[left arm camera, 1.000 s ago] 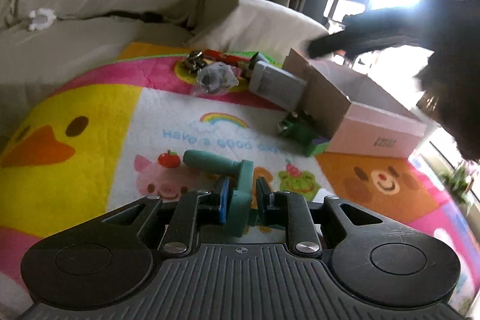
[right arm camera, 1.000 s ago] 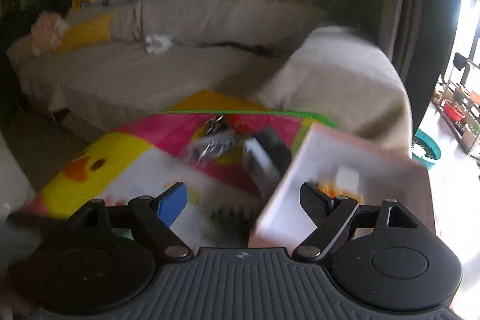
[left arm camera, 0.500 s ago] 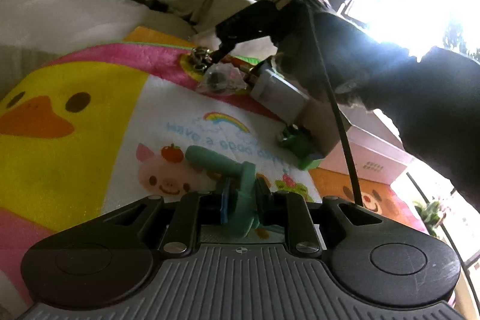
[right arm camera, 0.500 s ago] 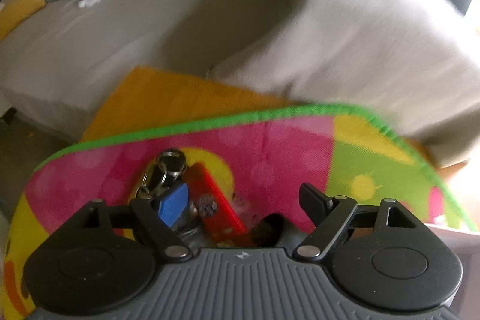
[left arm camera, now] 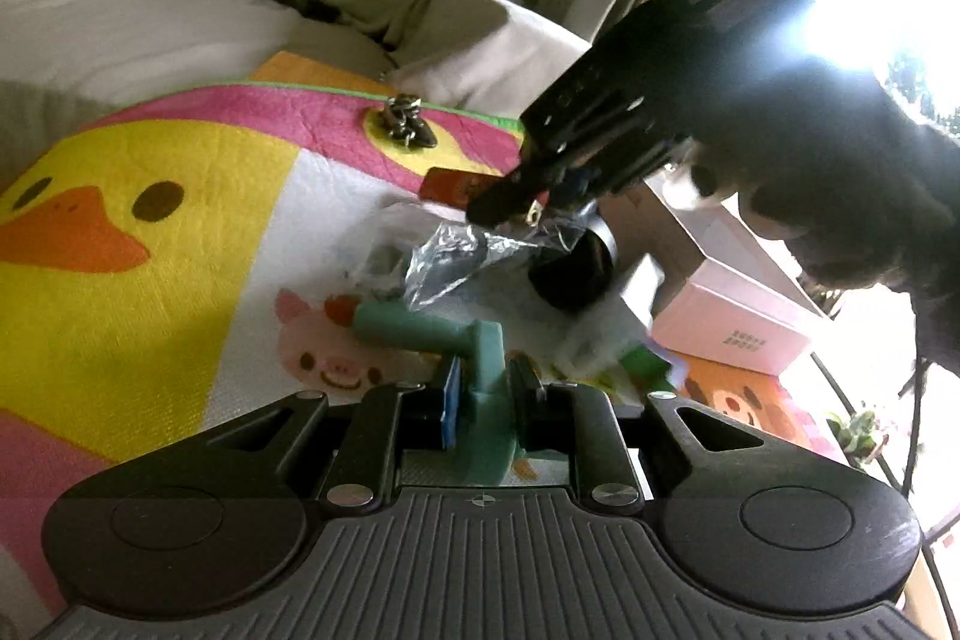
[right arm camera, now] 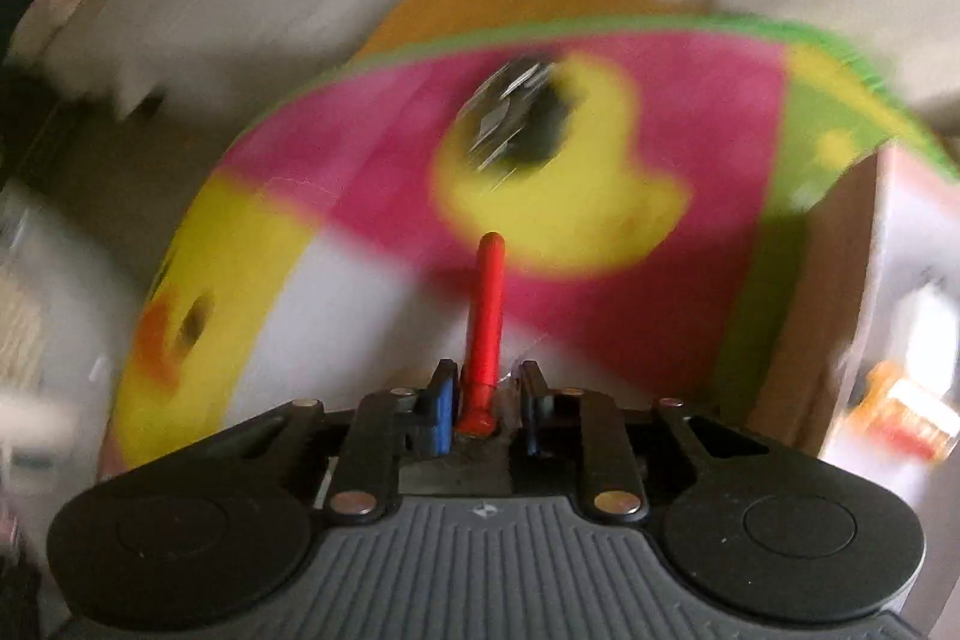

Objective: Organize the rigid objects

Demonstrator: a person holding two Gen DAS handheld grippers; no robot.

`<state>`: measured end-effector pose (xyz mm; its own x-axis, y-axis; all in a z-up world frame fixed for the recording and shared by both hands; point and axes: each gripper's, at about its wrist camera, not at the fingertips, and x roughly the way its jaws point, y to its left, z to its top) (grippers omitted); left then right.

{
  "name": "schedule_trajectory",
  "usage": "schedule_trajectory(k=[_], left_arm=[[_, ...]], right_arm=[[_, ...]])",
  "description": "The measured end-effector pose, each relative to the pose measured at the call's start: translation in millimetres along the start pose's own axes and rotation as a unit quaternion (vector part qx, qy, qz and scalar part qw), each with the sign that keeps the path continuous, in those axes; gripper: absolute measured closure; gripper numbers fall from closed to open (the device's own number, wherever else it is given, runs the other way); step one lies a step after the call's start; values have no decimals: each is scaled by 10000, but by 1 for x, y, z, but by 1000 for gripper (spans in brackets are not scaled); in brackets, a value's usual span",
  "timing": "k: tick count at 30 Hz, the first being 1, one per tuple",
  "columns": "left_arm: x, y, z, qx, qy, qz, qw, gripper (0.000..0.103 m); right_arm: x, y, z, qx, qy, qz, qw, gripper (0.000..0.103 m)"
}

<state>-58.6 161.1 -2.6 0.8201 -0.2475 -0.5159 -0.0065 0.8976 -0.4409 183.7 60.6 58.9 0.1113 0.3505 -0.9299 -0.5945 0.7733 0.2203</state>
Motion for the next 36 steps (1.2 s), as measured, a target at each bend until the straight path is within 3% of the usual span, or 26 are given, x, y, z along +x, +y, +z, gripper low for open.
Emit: schedule_trajectory(k=[2,4,6,8,11,14,15,16,18,20,23,32,36], left_arm=[[2,-1,0,-12,7,-4,10000,82],[3,0,0,-42,9,-19,10000,82],[1,0,0,-49,7,-24,10000,82],[1,1,0,-64,6,-33,10000,82],[0,2,-1,-115,3,-63,9999,82],[-1,2,-1,-132,2,-73,9999,82],[-1,2,-1,-134,4,-73,9999,82],[-1,3,-1,-139,6,-77,9999,82],[0,4,0,-157,10,-86,9998,82],[0,4,0,-166,11,-88,9998,82],[0,4,1,-154,10,-76,9999,82],[-2,5,2,-135,18,-34,9999,82],[-2,-1,2,-36,8,75,10000,82]], right_arm=[[-11,13,-2,-340,-153,-108,9992,77],[-22,20,6,-544,-710,-420,9951,54],[-23,19,23,-417,-1202,-708,9893,37],[-11,14,44,-116,-1438,-782,9864,37],[19,4,76,265,-1311,-767,9880,37],[45,6,87,289,-1133,-959,9885,50],[45,10,84,212,-1203,-1069,9867,64],[42,14,81,67,-1216,-1073,9867,64],[28,19,68,-49,-1189,-797,9897,68],[11,20,51,-124,-1240,-618,9903,87],[-27,19,18,-206,-1372,-212,9901,97],[-134,0,-97,-109,-2089,63,9779,102],[-153,-10,-127,-128,-2283,-34,9735,100]])
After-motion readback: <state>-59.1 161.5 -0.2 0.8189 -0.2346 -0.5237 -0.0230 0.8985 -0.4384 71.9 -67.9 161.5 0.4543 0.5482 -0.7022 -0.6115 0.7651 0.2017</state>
